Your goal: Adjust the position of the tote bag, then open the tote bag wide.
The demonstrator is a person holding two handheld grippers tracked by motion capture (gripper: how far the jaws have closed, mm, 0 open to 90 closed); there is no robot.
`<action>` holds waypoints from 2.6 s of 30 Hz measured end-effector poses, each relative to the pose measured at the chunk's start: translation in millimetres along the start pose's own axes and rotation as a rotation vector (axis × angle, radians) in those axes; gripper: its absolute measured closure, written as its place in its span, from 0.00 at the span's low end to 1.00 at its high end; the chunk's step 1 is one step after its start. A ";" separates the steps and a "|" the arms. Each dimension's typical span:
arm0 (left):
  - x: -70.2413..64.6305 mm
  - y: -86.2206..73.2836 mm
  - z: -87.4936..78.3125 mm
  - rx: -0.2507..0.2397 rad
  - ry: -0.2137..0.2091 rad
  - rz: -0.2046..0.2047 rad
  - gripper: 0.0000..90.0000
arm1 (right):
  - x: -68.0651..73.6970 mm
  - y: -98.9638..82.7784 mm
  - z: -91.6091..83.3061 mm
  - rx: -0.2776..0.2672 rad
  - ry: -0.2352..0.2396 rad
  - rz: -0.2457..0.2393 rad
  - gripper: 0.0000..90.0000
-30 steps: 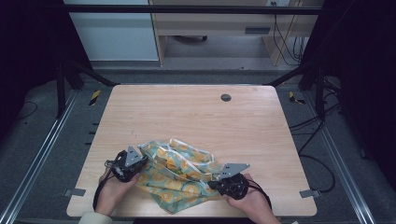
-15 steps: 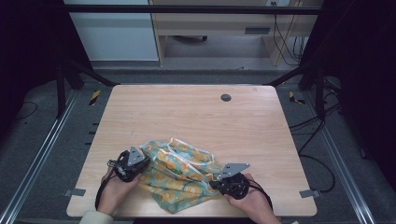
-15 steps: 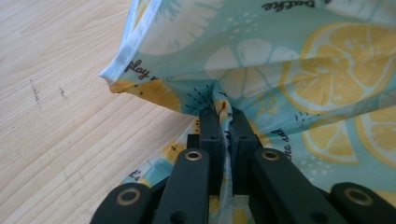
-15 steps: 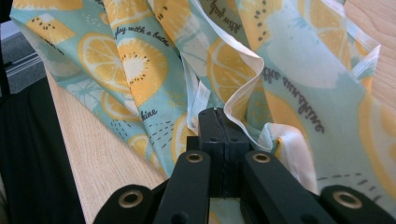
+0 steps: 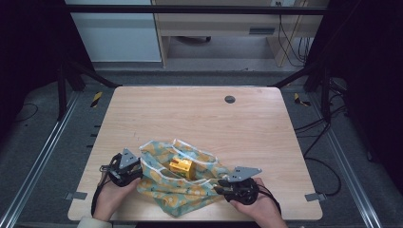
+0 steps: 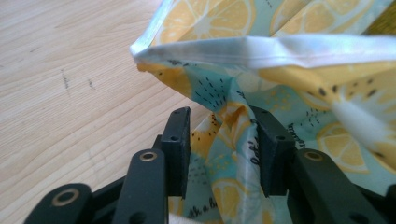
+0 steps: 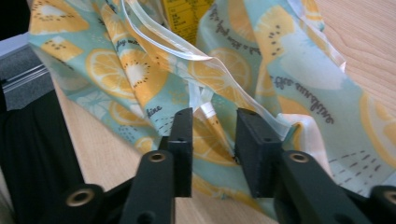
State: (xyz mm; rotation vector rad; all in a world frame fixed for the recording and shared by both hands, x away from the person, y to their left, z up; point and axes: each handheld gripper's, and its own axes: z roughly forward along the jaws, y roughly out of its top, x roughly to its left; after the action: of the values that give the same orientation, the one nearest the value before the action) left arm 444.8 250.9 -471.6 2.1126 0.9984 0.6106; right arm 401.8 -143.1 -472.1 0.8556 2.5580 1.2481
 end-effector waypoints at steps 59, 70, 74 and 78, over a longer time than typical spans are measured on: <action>-47.3 13.0 13.1 0.050 -0.027 0.091 0.26 | -27.5 68.5 31.8 -0.050 0.021 -0.022 0.87; -40.2 17.2 20.4 0.010 0.019 0.090 0.32 | -30.2 70.4 26.4 -0.084 0.020 -0.018 0.95; -44.0 18.7 20.9 -0.009 0.002 0.119 0.56 | -29.9 70.8 25.7 -0.092 0.024 -0.015 0.98; -47.2 20.9 21.8 0.000 0.000 0.153 0.74 | -30.2 71.2 25.1 -0.099 0.023 -0.014 0.99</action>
State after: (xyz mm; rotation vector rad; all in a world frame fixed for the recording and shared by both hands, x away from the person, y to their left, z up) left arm 441.0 195.1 -474.7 2.2031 0.8412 0.6852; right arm 466.3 -108.7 -436.4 0.8061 2.4913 1.3761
